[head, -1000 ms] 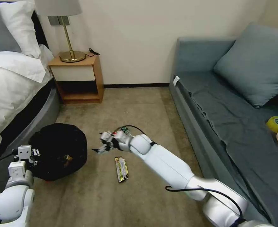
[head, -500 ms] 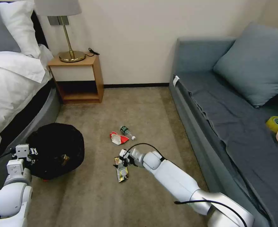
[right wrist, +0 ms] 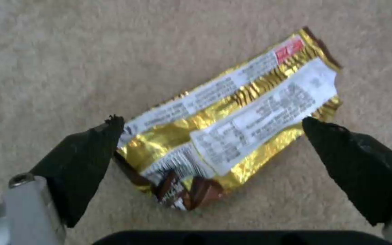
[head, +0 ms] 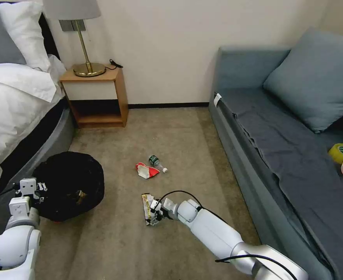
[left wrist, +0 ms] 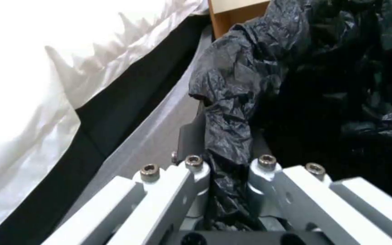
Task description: Pick up the trash bin, then pick up the garbage on the floor and place it into the trash bin.
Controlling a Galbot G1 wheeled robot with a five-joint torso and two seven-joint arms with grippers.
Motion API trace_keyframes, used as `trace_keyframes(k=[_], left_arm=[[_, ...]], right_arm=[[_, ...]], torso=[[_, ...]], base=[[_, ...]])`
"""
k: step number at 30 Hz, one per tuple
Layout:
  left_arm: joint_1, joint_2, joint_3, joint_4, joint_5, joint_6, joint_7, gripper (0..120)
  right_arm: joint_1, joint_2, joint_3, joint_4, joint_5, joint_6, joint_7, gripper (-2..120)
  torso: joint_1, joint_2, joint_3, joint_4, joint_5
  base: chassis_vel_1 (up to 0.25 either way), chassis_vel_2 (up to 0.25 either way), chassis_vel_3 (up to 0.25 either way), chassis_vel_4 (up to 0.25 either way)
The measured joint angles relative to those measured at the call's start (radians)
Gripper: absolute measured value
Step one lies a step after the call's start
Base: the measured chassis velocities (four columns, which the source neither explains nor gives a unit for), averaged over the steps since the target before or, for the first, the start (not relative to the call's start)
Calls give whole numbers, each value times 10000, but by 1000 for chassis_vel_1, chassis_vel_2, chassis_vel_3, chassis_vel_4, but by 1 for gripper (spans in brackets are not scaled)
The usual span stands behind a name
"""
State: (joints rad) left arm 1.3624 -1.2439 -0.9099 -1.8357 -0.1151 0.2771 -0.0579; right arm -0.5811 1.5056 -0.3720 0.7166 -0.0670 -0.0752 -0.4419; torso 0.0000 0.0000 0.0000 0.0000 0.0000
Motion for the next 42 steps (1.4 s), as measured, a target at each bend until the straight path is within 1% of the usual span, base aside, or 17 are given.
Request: trace_keyframes(k=[8,19,23,26,27,31,32,36,37,39,41,42], left_arm=[[118,-60,5,-206,33,-24,-6,4],[331,-305,40,-529,146,-76,-18,4],[417,-342,9,-587,160,-110,-31,4],[454,-350,-17,-623,166,-118,-39,4],[454,-350,-17,-623,166,-118,-39,4],[459,-352,-29,-673,171,-120,-44,4],[459,-352,-29,-673,171,-120,-44,4],[440,-301,-88,-666,150,-119,-44,4],[440,-301,-88,-666,150,-119,-44,4],[403,-243,-167,-634,88,-104,-45,4],[356,-173,-285,-578,2,-71,-44,4],[356,-173,-285,-578,2,-71,-44,4]], right_arm=[[0,31,175,-283,-2,67,56,100],[39,146,218,-569,57,189,-43,100],[37,164,202,-571,77,209,-120,97],[12,147,164,-522,79,221,-229,83],[12,147,164,-522,79,221,-229,83],[3,87,121,-482,69,221,-388,64],[3,87,121,-482,69,221,-388,64],[39,3,62,-453,44,222,-539,48],[39,3,62,-453,44,222,-539,48],[41,-28,52,-453,10,220,-600,39],[43,-28,50,-458,-21,219,-635,29],[43,-28,50,-458,-21,219,-635,29]], torso=[[0,0,0,1,0],[0,0,0,0,0],[0,0,0,1,0],[0,0,0,1,0],[0,0,0,1,0],[0,0,0,0,1],[0,0,0,0,1],[0,0,0,1,1],[0,0,0,1,1],[0,0,0,0,0],[0,0,0,0,0],[0,0,0,0,0]], base=[[0,0,0,0],[0,0,0,0],[0,0,0,0],[0,0,0,0],[0,0,0,0],[0,0,0,0],[0,0,0,0],[0,0,0,0],[0,0,0,0],[0,0,0,0],[0,0,0,0],[0,0,0,0]])
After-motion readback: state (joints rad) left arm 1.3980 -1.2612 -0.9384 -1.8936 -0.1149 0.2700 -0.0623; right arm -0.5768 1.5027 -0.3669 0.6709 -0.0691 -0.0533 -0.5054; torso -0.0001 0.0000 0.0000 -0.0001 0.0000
